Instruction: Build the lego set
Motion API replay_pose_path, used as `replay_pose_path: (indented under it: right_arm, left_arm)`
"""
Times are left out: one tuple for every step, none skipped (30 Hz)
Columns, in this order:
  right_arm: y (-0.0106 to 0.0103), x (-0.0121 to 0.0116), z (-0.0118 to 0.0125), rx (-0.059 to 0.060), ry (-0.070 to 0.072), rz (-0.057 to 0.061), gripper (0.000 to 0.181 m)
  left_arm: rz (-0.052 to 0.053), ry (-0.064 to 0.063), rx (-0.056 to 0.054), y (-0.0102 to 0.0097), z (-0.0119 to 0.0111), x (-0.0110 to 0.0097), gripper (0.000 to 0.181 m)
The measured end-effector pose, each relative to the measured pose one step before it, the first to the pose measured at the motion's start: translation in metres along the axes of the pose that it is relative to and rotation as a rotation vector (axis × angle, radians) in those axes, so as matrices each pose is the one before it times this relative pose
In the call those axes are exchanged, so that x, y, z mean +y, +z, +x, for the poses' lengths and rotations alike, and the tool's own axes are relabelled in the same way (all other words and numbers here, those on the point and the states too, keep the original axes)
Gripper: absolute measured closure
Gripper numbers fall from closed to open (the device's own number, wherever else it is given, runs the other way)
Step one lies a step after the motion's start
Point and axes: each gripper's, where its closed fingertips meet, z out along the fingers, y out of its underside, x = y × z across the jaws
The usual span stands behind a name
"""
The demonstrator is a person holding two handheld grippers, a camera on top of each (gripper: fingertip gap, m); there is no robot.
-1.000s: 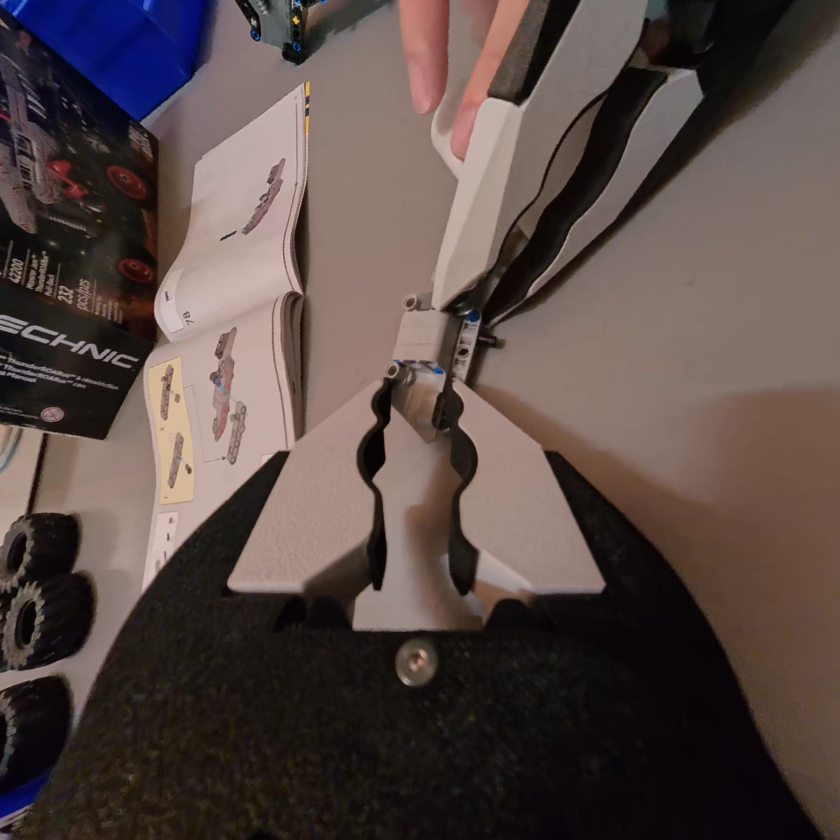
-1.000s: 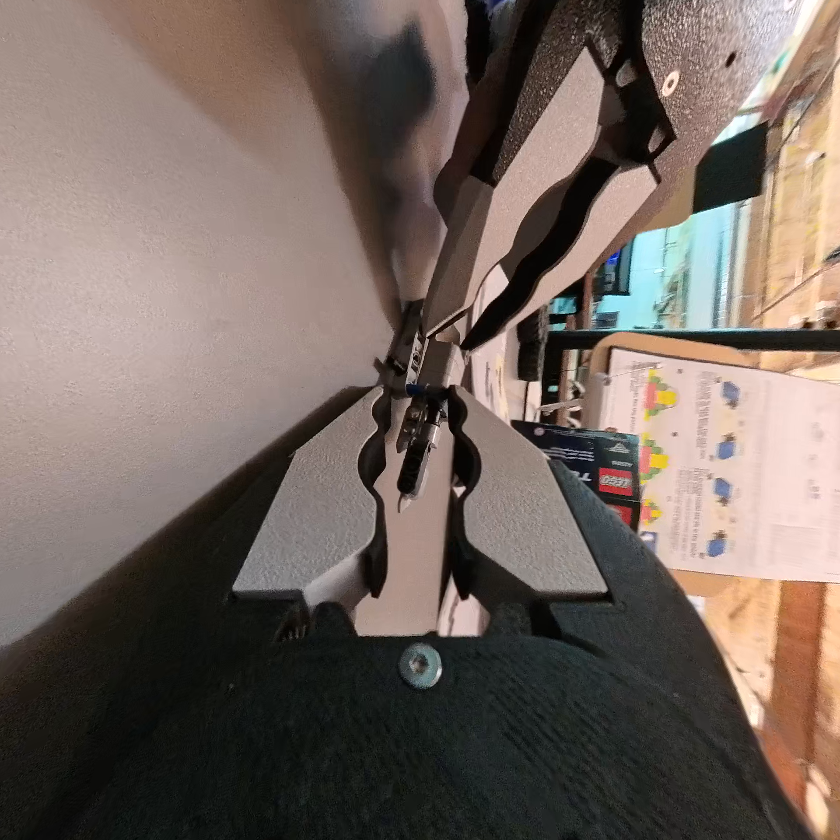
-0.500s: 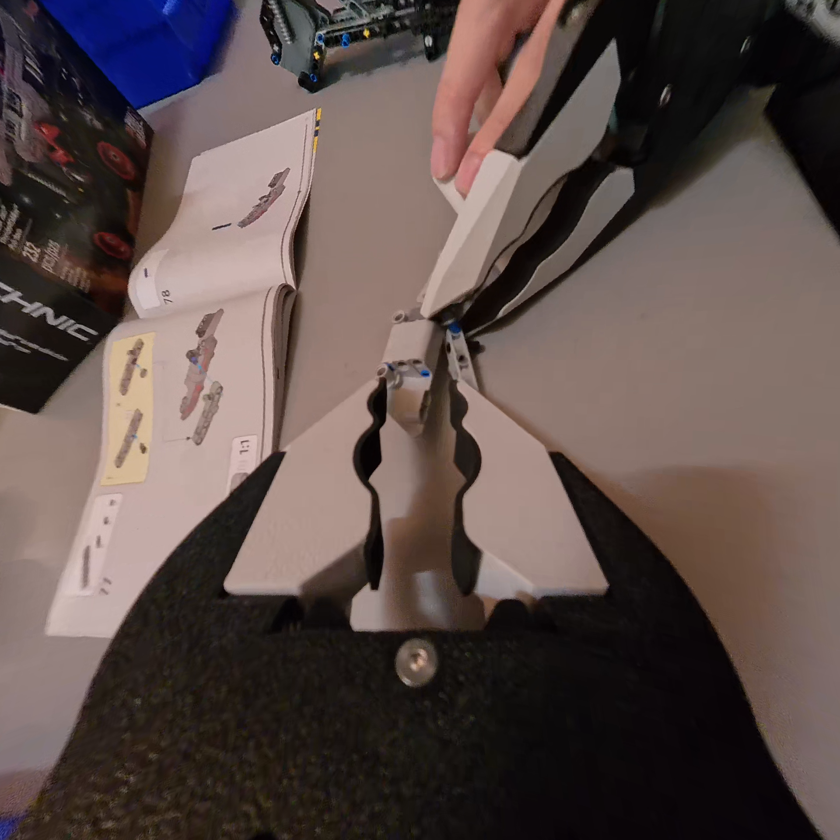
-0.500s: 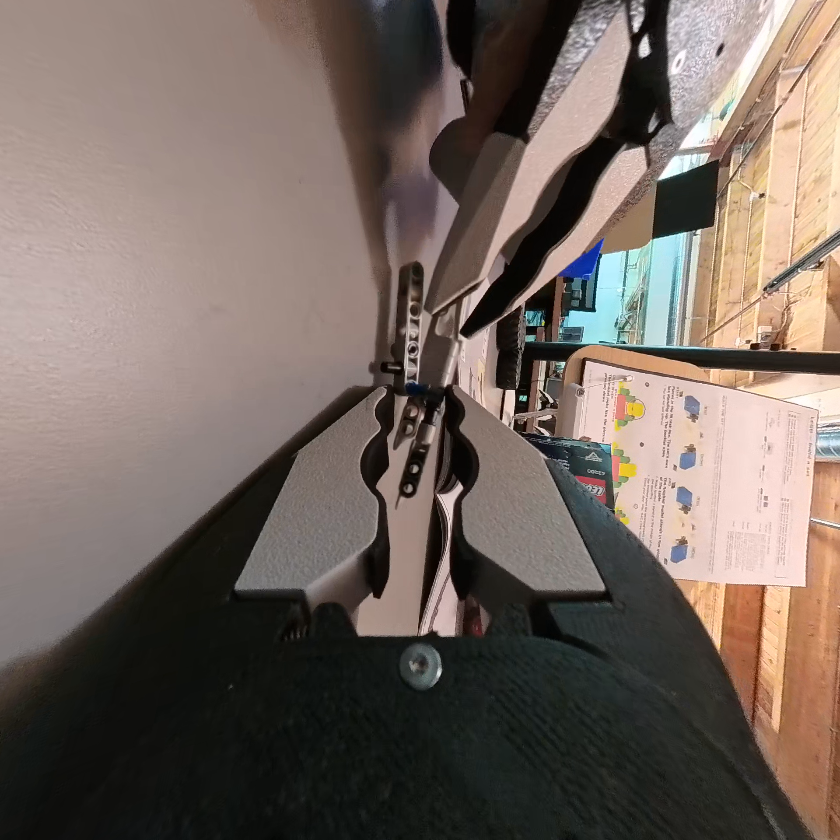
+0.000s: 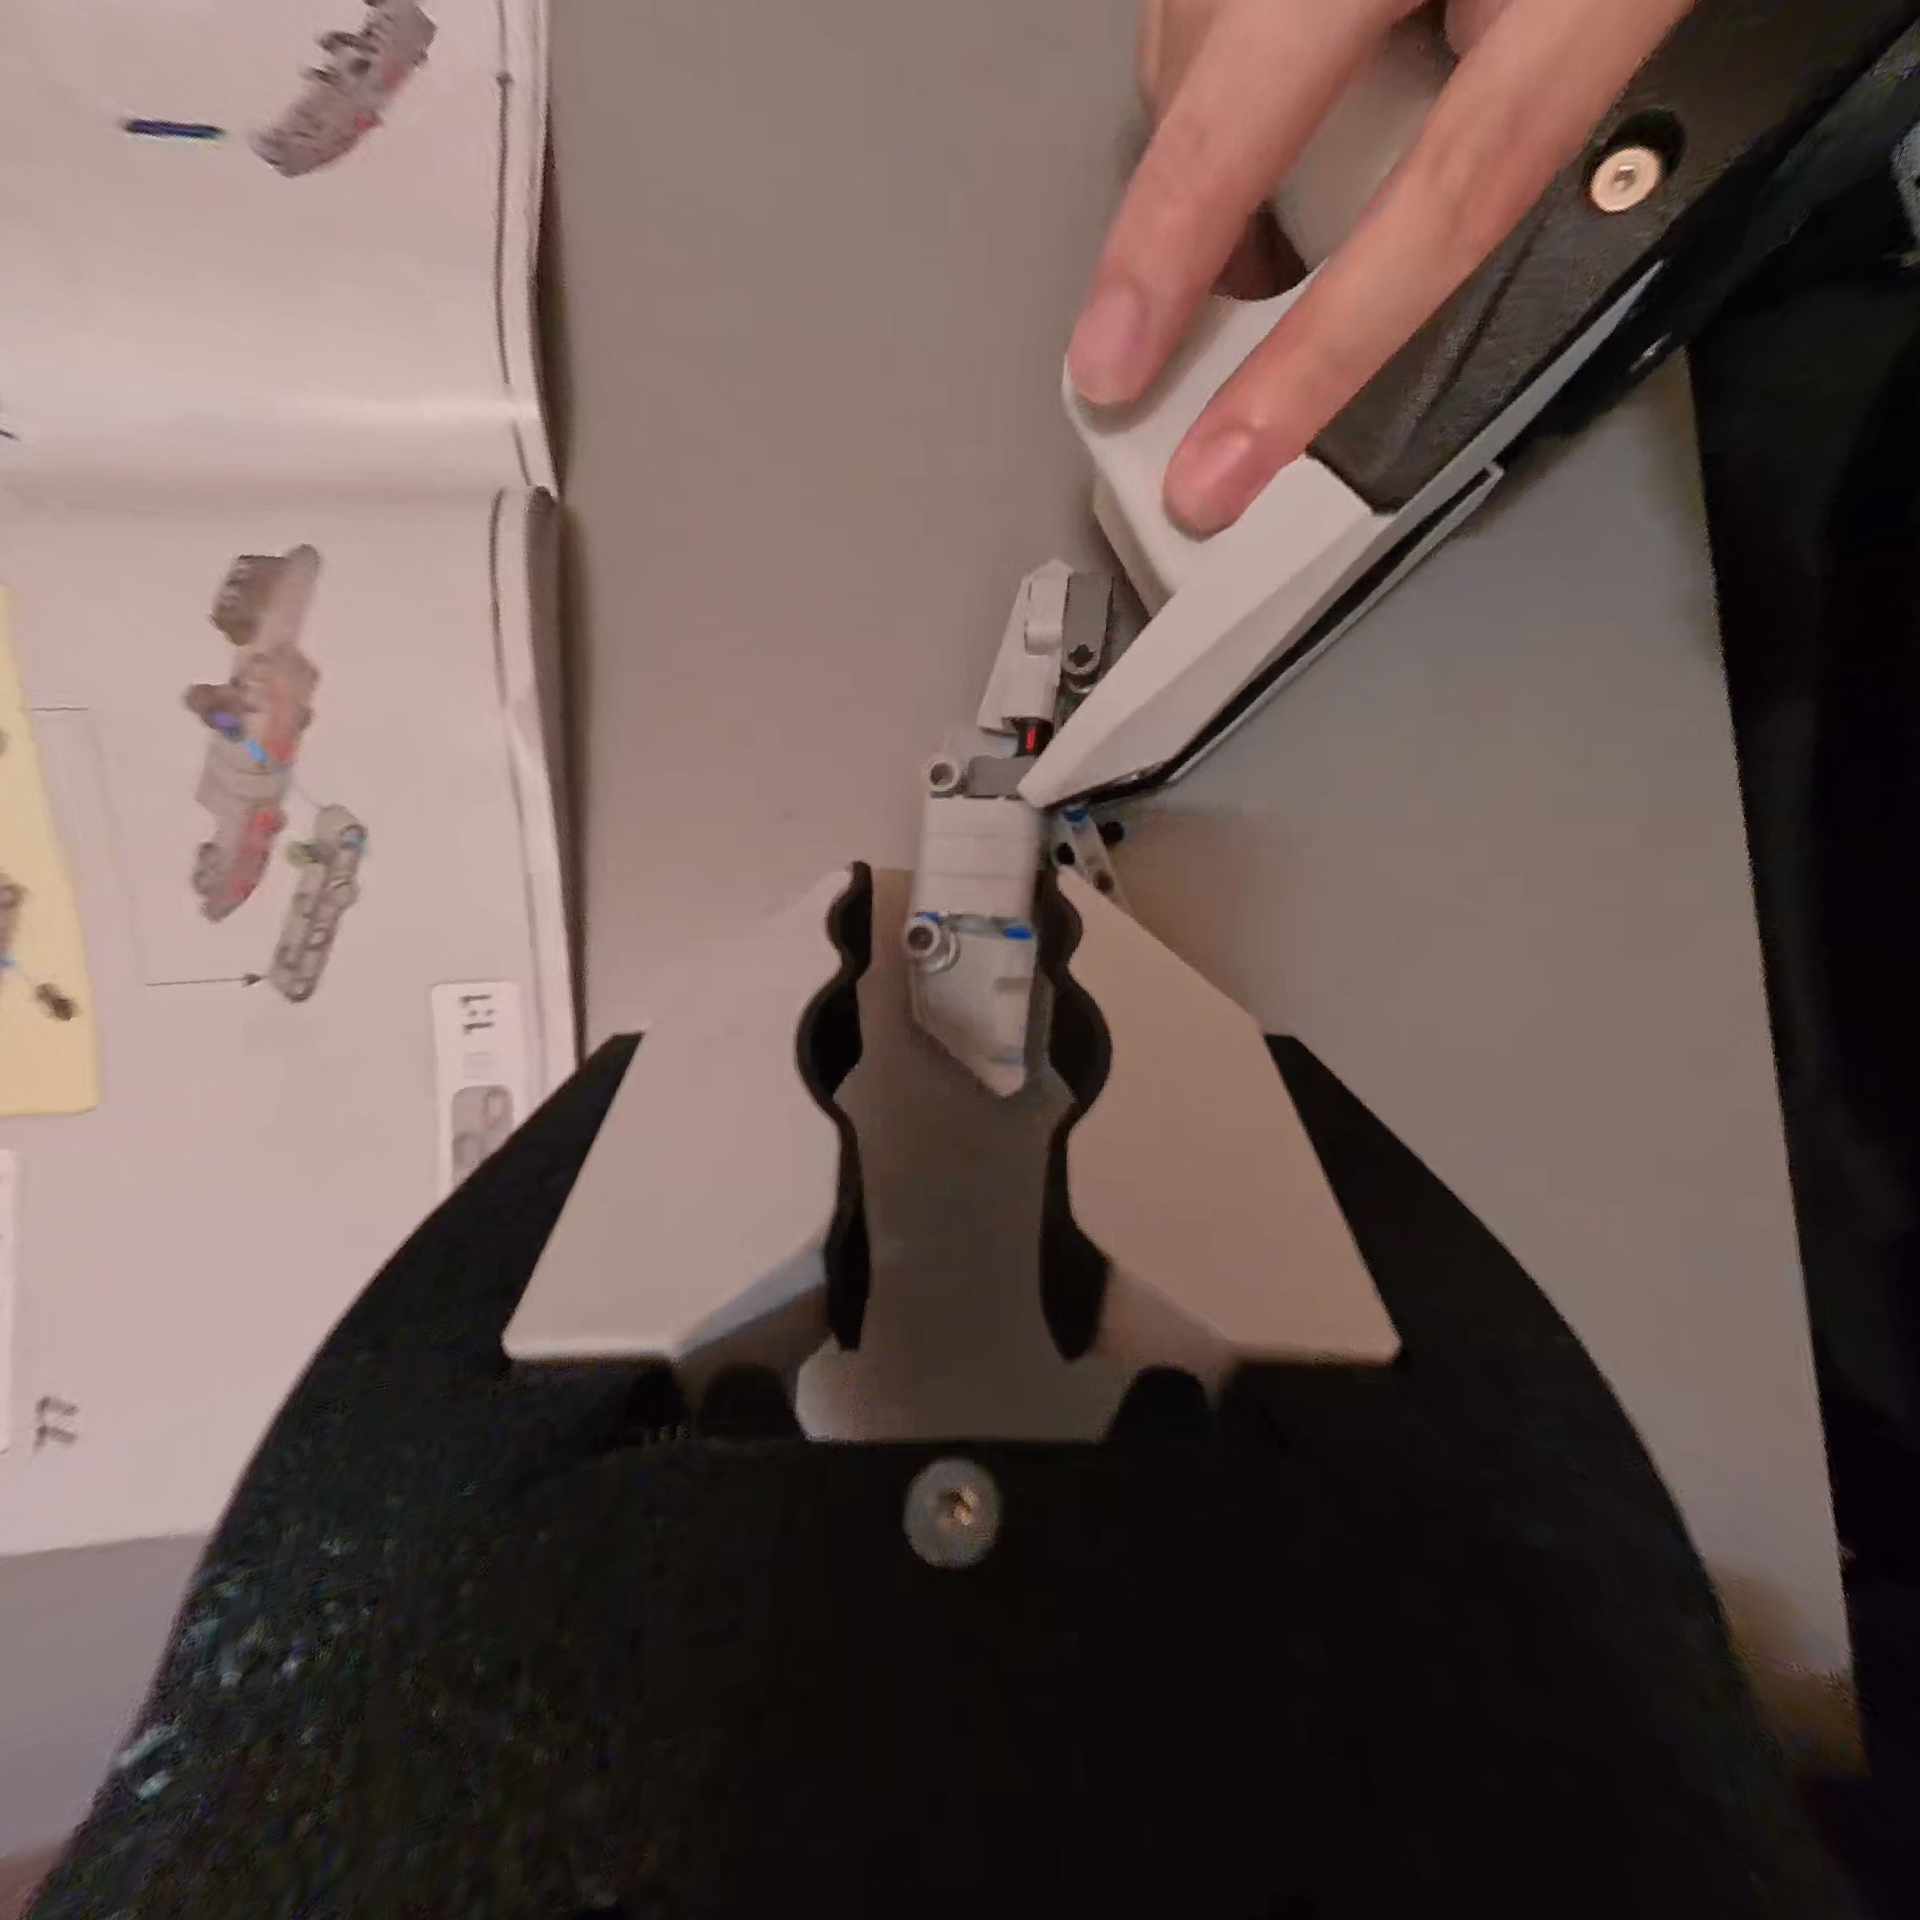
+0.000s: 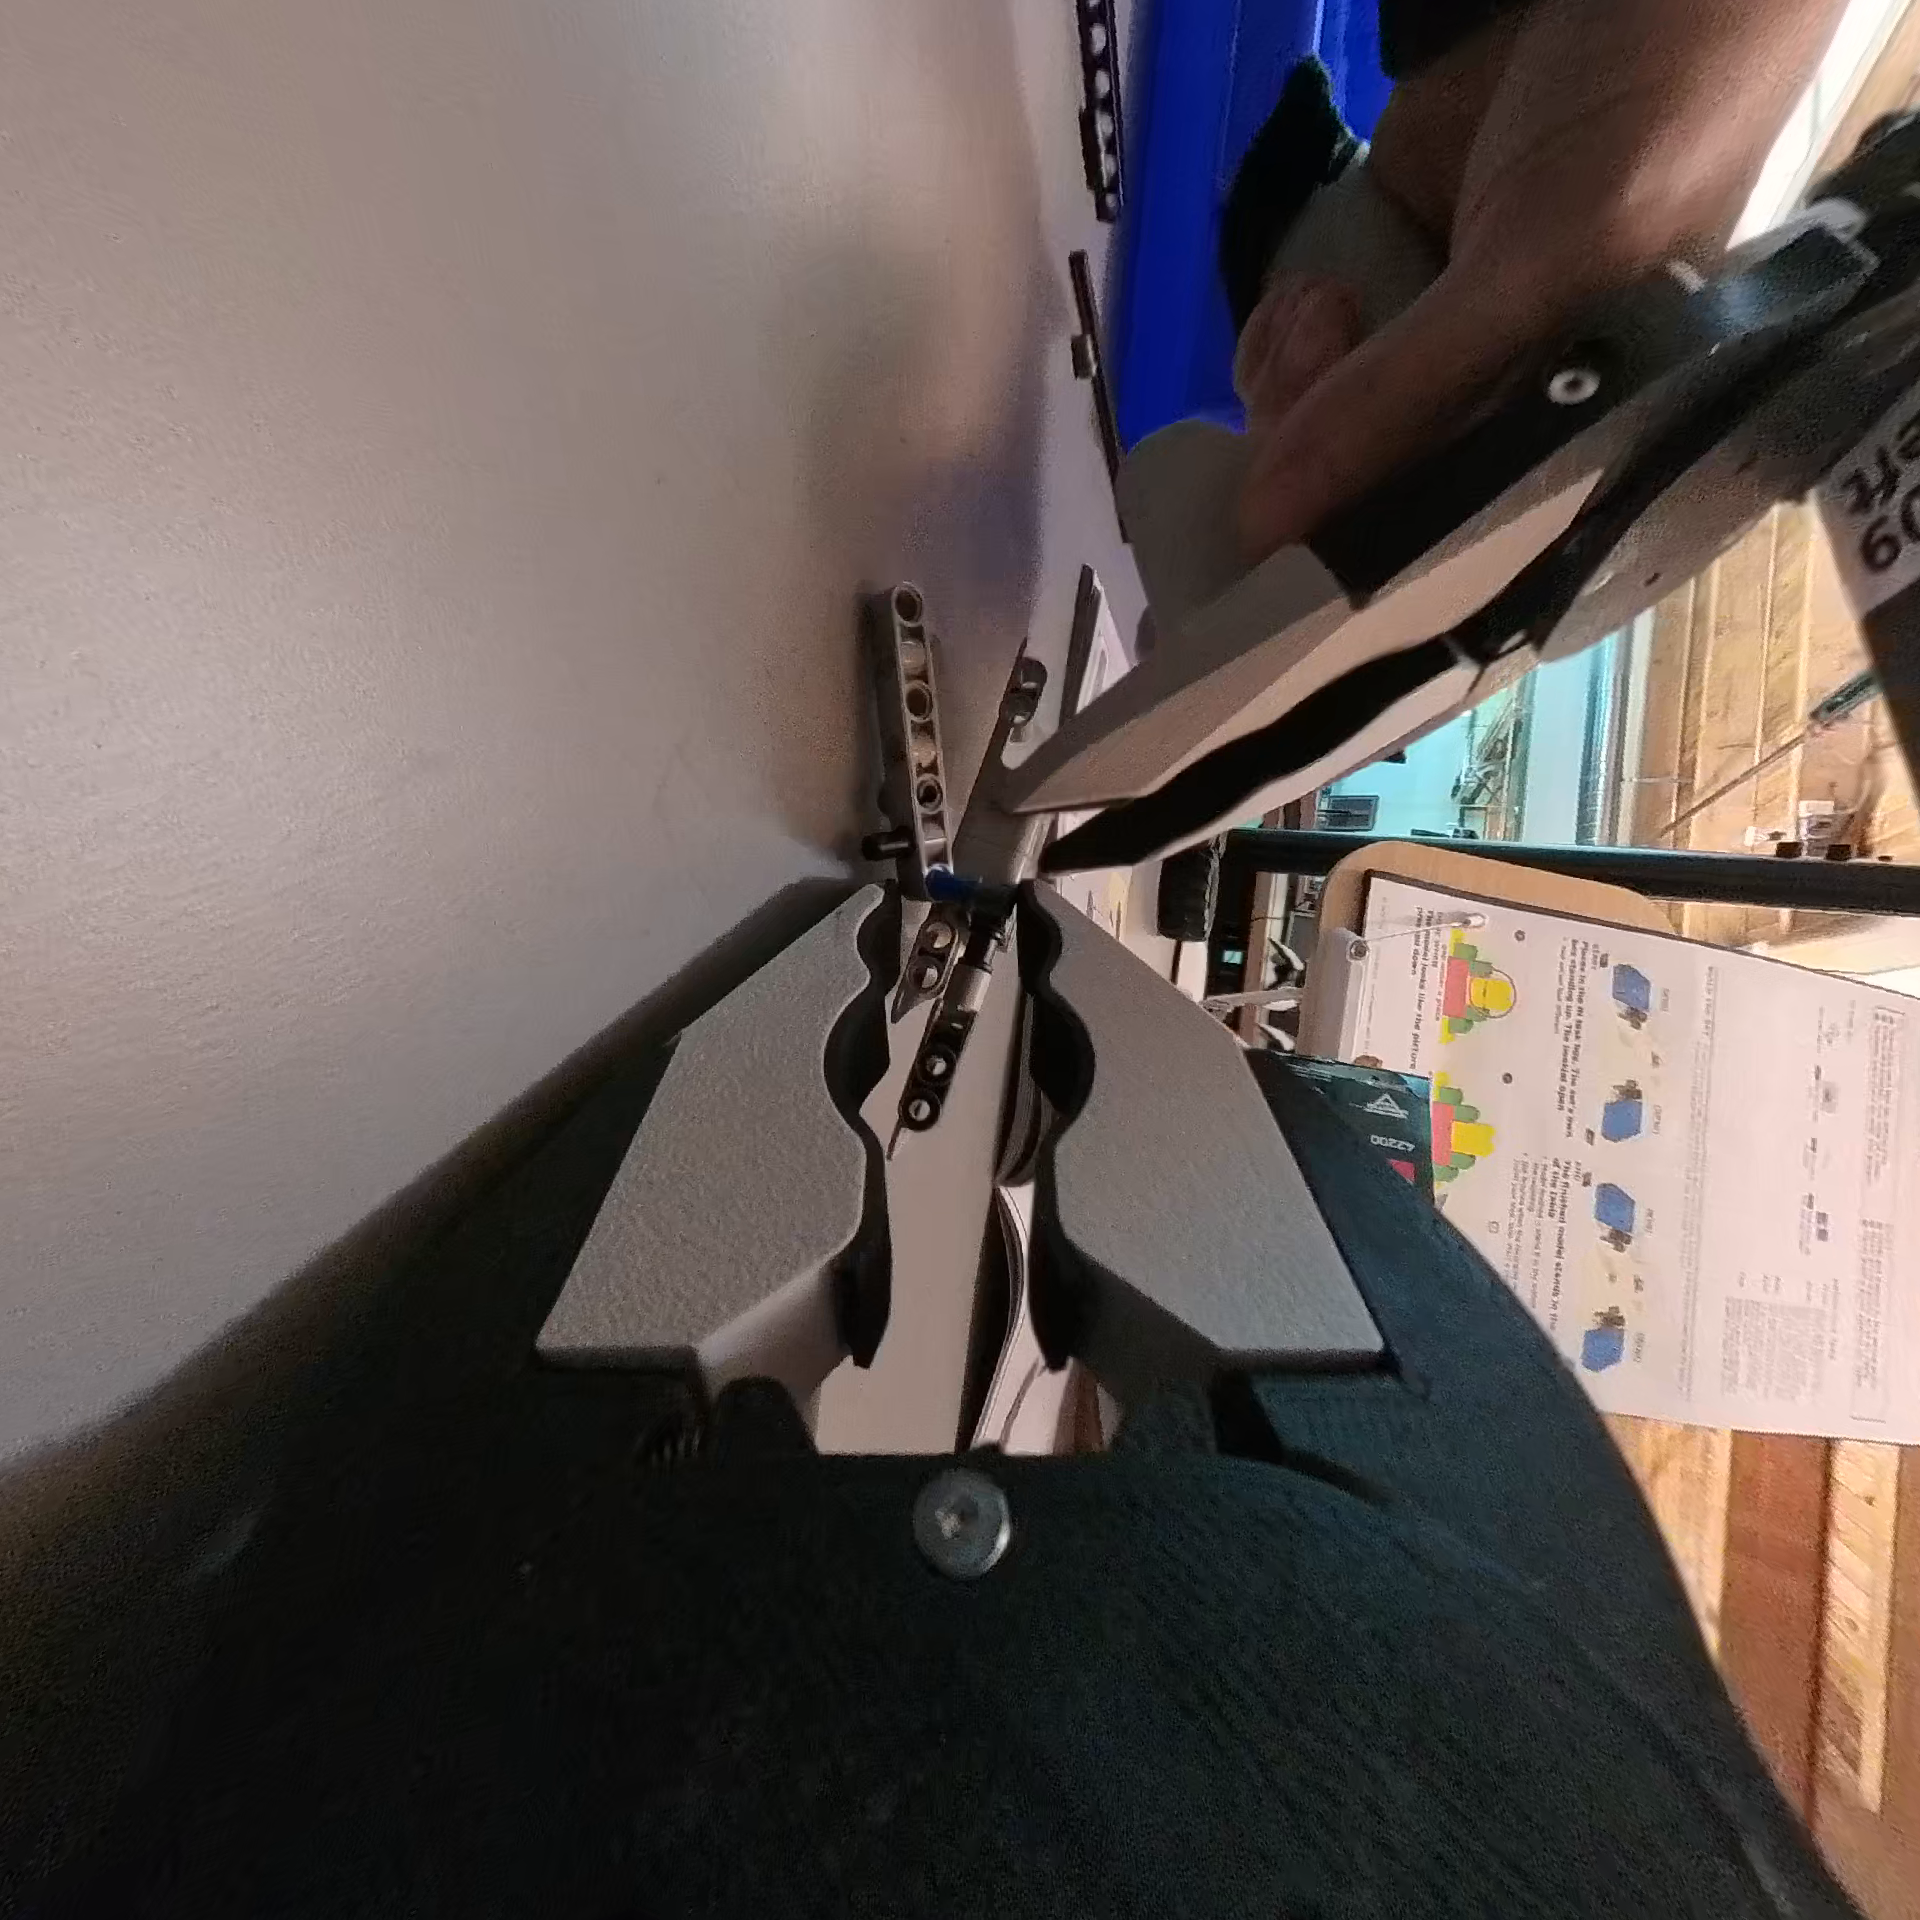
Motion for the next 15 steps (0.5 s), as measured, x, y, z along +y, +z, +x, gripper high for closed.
replay_pose_path:
  right_arm:
    - [0.00014, -0.00025, -0.00001, -0.0056, 0.0061, 0.0029, 0.161]
    - [0.00028, 0.00054, -0.00077, -0.0109, 0.0079, -0.0001, 0.161]
    - [-0.00007, -0.00002, -0.00048, -0.0104, 0.0117, 0.0055, 0.161]
    - [-0.00044, -0.00085, -0.00055, -0.0132, 0.0169, 0.0113, 0.161]
    - [-0.00057, -0.00006, -0.00016, -0.0136, 0.0239, 0.0063, 0.16]
    - [-0.00085, 0.00074, 0.00108, -0.0059, 0.0261, 0.0024, 0.158]
    - [-0.00195, -0.00048, 0.00354, 0.0094, 0.0249, 0.0118, 0.152]
    - [-0.00346, -0.00131, 0.00425, 0.0104, 0.0229, 0.0183, 0.145]
    - [-0.00467, -0.00077, 0.00291, -0.0052, 0.0286, 0.0183, 0.144]
    - [-0.00512, -0.00004, 0.00259, -0.0145, 0.0452, 0.0145, 0.144]
    - [-0.00496, 0.0003, 0.00176, -0.0262, 0.0604, 0.0144, 0.145]
    - [-0.00414, 0.00059, 0.00059, -0.0372, 0.0778, 0.0145, 0.146]
    - [-0.00279, 0.00113, -0.00116, -0.0535, 0.1022, 0.0113, 0.149]
    - [-0.00146, 0.00066, -0.0045, -0.0782, 0.1139, 0.0127, 0.152]
    - [-0.00014, 0.00132, -0.00552, -0.0825, 0.1241, 0.0096, 0.153]
  left_arm:
    - [-0.0117, -0.0085, 0.0142, 0.00226, 0.00186, 0.0009, 0.154]
    - [-0.0134, -0.0051, 0.0071, 0.00188, 0.00162, 0.00166, 0.156]
    - [-0.0039, 0.0069, -0.006, 0.00106, 0.00097, 0.00077, 0.158]
    - [0.0013, 0.0187, -0.0202, 0.00018, 0.00022, 0.00053, 0.159]
    - [0.0059, 0.0191, -0.0422, -0.00072, -0.00204, 0.00029, 0.16]
    - [0.0082, 0.0074, -0.052, -0.00173, -0.00293, 0.00041, 0.16]
    - [0.0146, -0.0047, -0.0434, -0.00283, -0.00116, -0.00001, 0.16]
    - [0.0308, -0.0069, -0.0455, -0.00371, -0.00061, -0.00176, 0.16]
    - [0.0401, -0.0083, -0.0561, -0.00458, -0.00213, -0.00284, 0.16]
    - [0.0343, -0.0084, -0.0591, -0.0047, -0.00293, -0.00152, 0.16]
    - [0.0243, 0.0003, -0.0473, -0.00418, -0.00158, 0.00017, 0.16]
    - [0.0187, 0.0087, -0.0306, -0.00355, 0.00033, 0.00105, 0.16]
    - [0.0161, -0.003, -0.0359, -0.00327, -0.00103, 0.00073, 0.16]
    - [0.0167, -0.0253, -0.0353, -0.00322, -0.00188, -0.00021, 0.16]
    - [0.022, -0.0375, -0.0141, -0.00288, 0.00047, -0.00164, 0.16]
